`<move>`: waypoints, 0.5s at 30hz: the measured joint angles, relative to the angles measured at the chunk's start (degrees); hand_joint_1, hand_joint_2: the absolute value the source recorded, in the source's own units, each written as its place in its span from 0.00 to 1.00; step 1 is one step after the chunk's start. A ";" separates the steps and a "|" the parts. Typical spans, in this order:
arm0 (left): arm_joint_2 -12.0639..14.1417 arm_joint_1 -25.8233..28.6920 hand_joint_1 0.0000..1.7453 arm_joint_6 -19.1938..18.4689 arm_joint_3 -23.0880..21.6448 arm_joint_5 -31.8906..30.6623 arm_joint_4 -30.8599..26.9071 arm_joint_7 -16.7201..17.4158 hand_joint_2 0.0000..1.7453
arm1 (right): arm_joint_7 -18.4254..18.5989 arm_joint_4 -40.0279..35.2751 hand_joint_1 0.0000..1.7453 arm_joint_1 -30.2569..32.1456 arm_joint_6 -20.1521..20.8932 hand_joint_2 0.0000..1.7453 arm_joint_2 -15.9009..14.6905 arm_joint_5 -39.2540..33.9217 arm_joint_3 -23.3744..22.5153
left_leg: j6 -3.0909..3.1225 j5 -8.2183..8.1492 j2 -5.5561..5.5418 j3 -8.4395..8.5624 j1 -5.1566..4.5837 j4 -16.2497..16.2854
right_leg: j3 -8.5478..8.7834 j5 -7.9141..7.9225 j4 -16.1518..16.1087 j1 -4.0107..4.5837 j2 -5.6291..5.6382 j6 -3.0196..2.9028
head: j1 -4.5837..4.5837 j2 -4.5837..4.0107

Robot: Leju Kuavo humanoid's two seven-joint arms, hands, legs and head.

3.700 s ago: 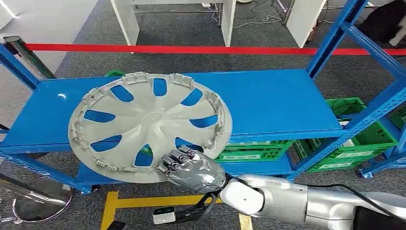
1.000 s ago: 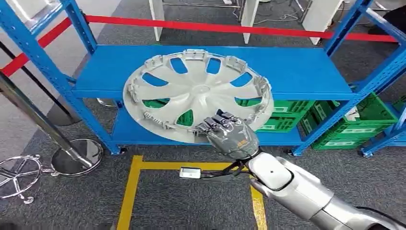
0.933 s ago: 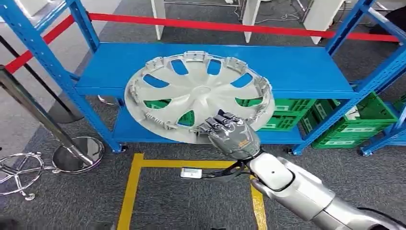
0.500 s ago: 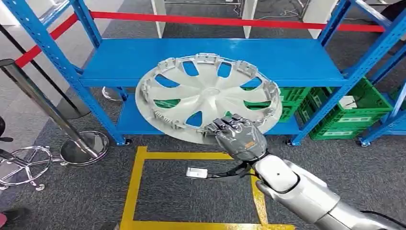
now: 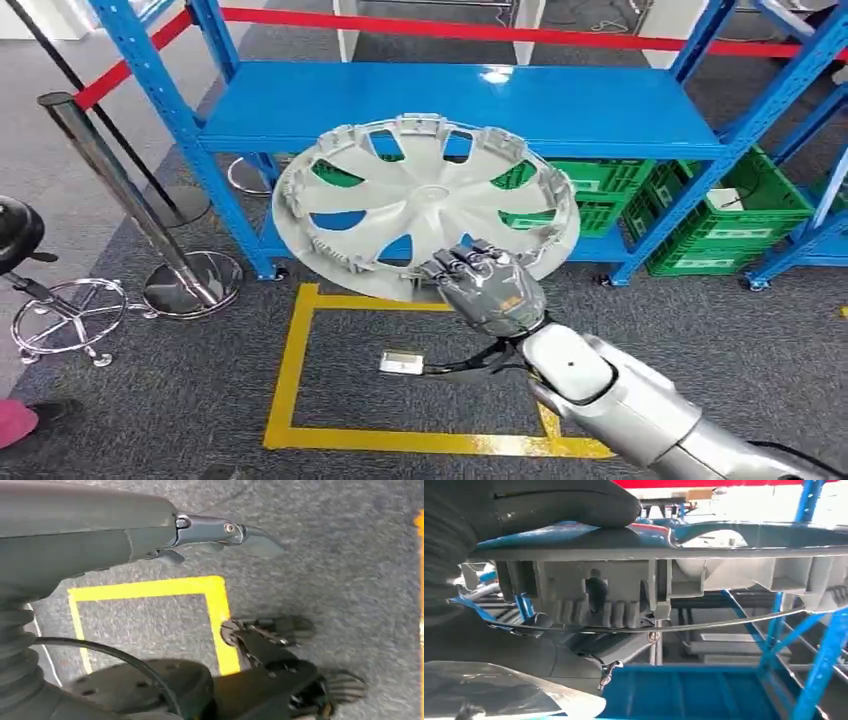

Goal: Take the parts from the cabinet and place them on the table.

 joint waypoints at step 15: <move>0.48 0.07 0.00 0.57 0.00 -1.77 0.00 -0.44 1.00 | 2.45 -0.57 1.00 -0.94 -1.16 1.00 0.55 1.42 0.04 | -2.40 5.19 -0.14 -8.64 -0.35 0.77 | 11.87 -3.09 -5.29 0.54 0.09 -2.87 | 0.11 0.00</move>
